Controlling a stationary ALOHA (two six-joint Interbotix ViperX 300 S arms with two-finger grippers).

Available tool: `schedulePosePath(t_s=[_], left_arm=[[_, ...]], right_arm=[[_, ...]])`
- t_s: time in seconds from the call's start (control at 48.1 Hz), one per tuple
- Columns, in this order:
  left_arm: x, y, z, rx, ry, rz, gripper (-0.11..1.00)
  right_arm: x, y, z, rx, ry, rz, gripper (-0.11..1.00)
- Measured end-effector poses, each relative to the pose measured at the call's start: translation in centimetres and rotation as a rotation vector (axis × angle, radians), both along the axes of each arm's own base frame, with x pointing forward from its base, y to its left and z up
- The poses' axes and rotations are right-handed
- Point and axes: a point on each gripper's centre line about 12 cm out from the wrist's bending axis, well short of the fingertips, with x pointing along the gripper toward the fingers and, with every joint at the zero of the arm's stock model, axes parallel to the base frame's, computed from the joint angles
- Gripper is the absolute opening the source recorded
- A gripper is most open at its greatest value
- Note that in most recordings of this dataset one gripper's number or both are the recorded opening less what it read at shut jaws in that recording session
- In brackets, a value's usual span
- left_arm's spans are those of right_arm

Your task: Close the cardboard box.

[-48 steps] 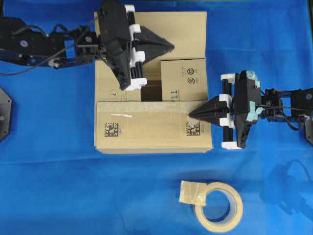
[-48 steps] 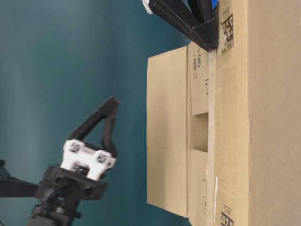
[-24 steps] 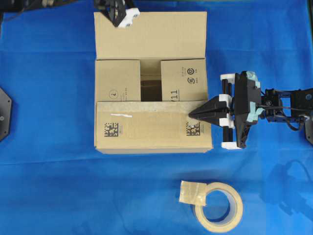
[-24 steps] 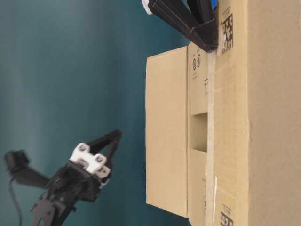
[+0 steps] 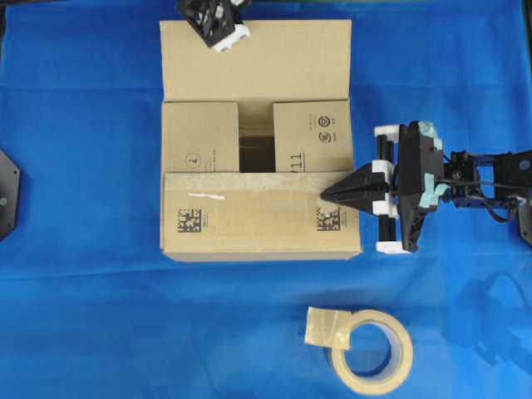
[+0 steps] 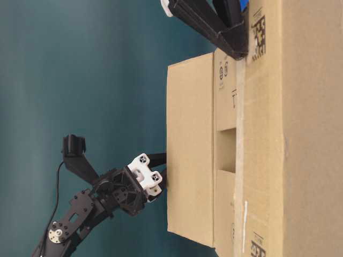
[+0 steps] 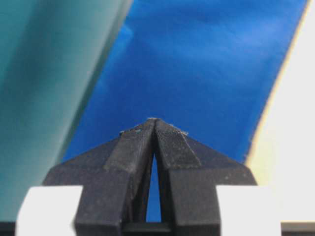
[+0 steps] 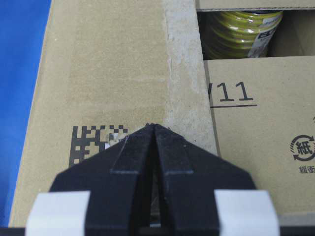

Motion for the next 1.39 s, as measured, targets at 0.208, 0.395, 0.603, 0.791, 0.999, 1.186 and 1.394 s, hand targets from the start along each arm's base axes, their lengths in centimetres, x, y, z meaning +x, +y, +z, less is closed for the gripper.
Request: schedulePosePath(t_s=[0.208, 0.395, 0.603, 0.791, 0.999, 1.186, 1.394], left_arm=[[0.0, -0.7, -0.1, -0.021, 0.043, -0.018, 0.00], [0.2, -1.2, 0.5, -0.027, 0.053, -0.030, 0.00], [0.4, -2.1, 1.5, -0.032, 0.061, -0.048, 0.00], [0.6, -3.4, 2.4, -0.039, 0.057, -0.067, 0.00], [1.2, -6.7, 3.7, -0.051, 0.032, -0.112, 0.00], [2.0, -11.8, 1.8, -0.094, 0.080, -0.206, 0.00], [1.7, -14.2, 0.5, -0.129, 0.088, -0.210, 0.00]], right_arm=[[0.0, -0.1, 0.0, -0.003, -0.003, -0.002, 0.00], [0.0, -0.2, 0.0, -0.001, -0.005, -0.007, 0.00], [0.0, -0.2, 0.0, -0.002, -0.005, -0.006, 0.00], [0.0, -0.3, 0.1, -0.001, -0.006, -0.009, 0.00], [0.0, -0.3, 0.0, -0.003, -0.004, -0.008, 0.00], [0.0, -0.4, 0.0, -0.002, -0.004, -0.011, 0.00], [0.1, -0.4, 0.0, -0.003, -0.006, -0.012, 0.00]])
